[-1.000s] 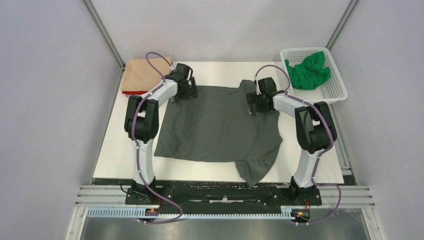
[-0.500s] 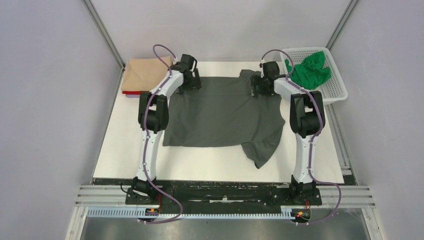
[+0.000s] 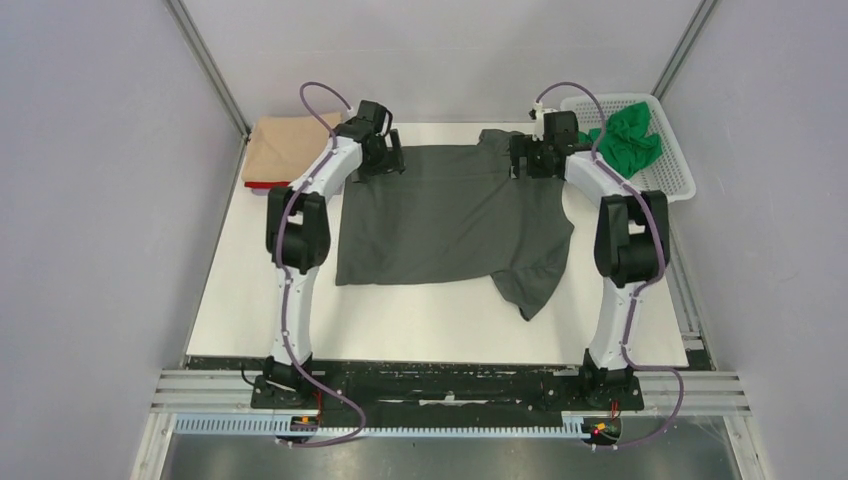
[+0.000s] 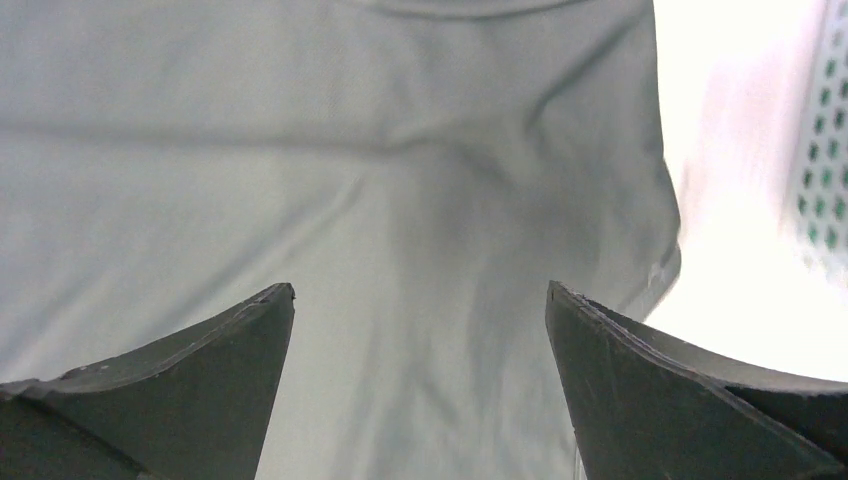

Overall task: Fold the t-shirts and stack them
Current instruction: Flatten out the tshirt, then grab the side of the flattened tshirt closest away from the robot with both arms

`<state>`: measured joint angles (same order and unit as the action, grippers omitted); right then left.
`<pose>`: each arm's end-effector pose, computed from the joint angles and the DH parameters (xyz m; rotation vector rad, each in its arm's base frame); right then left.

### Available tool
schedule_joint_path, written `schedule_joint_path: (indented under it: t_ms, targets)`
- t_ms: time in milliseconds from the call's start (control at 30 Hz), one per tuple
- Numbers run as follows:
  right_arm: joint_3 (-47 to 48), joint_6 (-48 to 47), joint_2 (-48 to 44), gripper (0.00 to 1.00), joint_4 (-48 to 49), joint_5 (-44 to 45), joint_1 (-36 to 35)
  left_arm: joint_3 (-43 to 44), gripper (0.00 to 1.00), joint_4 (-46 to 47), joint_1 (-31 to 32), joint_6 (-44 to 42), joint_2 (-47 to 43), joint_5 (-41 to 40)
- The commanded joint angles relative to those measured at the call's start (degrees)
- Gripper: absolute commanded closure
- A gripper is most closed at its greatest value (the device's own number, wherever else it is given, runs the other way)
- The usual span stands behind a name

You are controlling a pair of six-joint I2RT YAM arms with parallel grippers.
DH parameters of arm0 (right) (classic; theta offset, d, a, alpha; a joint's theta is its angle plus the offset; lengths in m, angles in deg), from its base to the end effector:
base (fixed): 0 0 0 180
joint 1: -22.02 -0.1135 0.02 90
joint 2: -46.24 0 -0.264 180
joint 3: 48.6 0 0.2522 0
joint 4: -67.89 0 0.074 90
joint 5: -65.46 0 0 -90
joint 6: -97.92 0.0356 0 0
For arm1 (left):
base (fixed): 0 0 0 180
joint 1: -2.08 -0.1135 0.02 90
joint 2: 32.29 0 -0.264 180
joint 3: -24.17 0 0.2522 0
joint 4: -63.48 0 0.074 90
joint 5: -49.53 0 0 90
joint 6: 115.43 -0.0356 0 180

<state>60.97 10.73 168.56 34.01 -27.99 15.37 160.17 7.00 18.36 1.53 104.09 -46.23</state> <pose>0.4789 0.0580 0.2013 -0.1086 2.3855 0.1500 0.5032 -0.1432 0.2023 -0.2768 2.5487 -0.1611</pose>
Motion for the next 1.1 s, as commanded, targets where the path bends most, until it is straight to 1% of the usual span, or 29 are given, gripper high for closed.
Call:
schedule_joint_path:
  t_ms: [0,133,167,200,267,333,433,500,667,767,900,1000,1067]
  targets:
    - [-9.86,-2.3,-16.84,0.02,7.04,-3.98,-0.61,-14.79,0.0,3.43,2.57,1.06,-20.92,-3.61]
    - [-19.38,-1.34,-25.63,0.02,12.92,-3.0,-0.64,-36.97,0.0,6.56,2.88,5.89,-37.53,-7.63]
    - [-21.53,0.49,-27.27,0.02,14.85,-1.87,-0.44,-40.84,0.0,6.69,2.84,7.04,-40.63,-8.52]
    - [-24.48,2.9,-29.38,0.02,17.65,1.07,-0.3,-45.18,0.0,6.68,2.87,7.85,-43.81,-9.69]
    - [-29.44,6.23,-33.24,0.02,24.26,3.08,0.12,-51.96,0.0,6.0,2.85,10.22,-48.58,-12.01]
    - [-33.46,8.92,-36.33,0.02,29.18,5.55,0.24,-56.94,0.0,4.08,2.8,13.61,-51.72,-14.32]
    - [-37.55,12.12,-38.56,0.02,34.4,5.12,0.24,-63.8,0.0,1.93,2.72,19.03,-55.96,-15.53]
    - [-38.49,12.84,-38.44,0.02,36.14,3.77,0.33,-67.88,0.0,2.27,2.71,21.58,-58.58,-14.38]
    - [-39.06,14.14,-37.4,0.02,36.72,3.58,0.68,-75.87,0.01,1.58,2.68,28.24,-62.47,-12.95]
    - [-40.01,13.25,-37.73,0.02,37.97,3.62,0.68,-80.73,0.1,3.95,2.65,32.86,-63.63,-14.0]
    - [-38.98,11.2,-37.1,0.02,36.28,1.44,0.68,-83.38,0.22,6.33,2.62,40.0,-63.49,-16.89]
    - [-38.42,9.37,-36.59,0.02,34.68,-0.31,0.67,-86.14,0.27,11.22,2.61,43.85,-64.22,-17.47]
    - [-37.96,8.56,-36.3,0.02,33.36,0.21,0.71,-87.45,0.28,14.15,2.58,45.46,-64.41,-17.24]
